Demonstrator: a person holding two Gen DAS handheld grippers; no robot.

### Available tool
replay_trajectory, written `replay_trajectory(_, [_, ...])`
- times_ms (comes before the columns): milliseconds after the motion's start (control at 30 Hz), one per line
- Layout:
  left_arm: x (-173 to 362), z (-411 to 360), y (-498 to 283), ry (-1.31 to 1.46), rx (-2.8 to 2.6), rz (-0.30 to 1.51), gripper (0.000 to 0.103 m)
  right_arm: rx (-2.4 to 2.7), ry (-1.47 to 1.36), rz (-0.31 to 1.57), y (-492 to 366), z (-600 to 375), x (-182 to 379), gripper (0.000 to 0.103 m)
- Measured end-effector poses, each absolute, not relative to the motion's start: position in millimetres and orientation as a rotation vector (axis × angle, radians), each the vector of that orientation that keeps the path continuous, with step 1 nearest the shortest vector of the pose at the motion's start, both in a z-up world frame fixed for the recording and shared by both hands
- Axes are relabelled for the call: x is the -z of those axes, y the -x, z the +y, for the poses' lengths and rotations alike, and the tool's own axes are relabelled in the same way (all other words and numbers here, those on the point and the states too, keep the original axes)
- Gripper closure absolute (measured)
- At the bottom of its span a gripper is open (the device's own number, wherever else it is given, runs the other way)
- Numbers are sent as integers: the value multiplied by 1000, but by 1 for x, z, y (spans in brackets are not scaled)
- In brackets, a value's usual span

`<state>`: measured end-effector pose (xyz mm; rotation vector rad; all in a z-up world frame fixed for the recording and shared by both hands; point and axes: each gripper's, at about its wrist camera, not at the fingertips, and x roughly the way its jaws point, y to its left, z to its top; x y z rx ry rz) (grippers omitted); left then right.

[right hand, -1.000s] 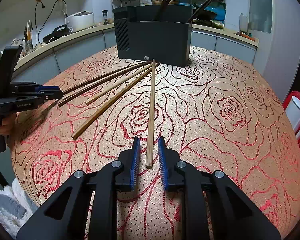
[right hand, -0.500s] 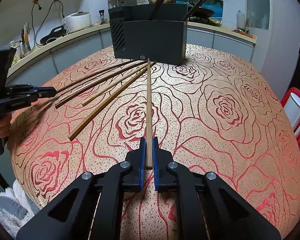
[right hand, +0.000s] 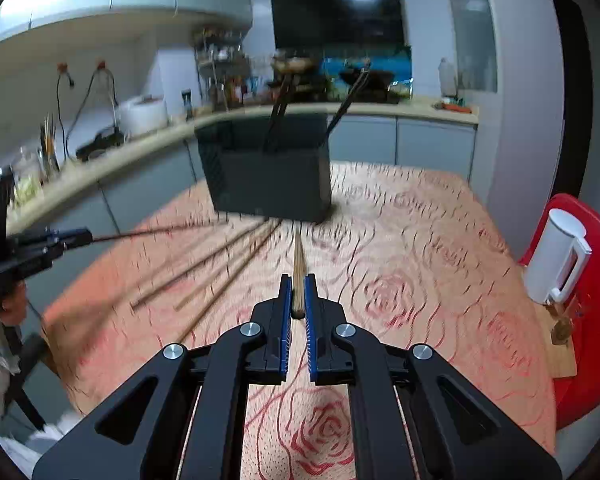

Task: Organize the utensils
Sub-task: 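Grasp a dark chopstick with the left tool while the right tool grasps a light chopstick, then lift both held chopsticks and lower them into the green holder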

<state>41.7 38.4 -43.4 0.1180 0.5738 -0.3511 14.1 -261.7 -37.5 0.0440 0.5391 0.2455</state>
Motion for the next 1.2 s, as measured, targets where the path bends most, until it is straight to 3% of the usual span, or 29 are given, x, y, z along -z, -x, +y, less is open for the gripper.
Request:
replay_trajectory(533, [-31,44,-47,-102,341,420,97,-296,-111,360,-24,-276,-52,96])
replay_trajectory(1200, [-72,36,-89,-127,342,433,96,-308,-140,425,-74,-267,-72,96])
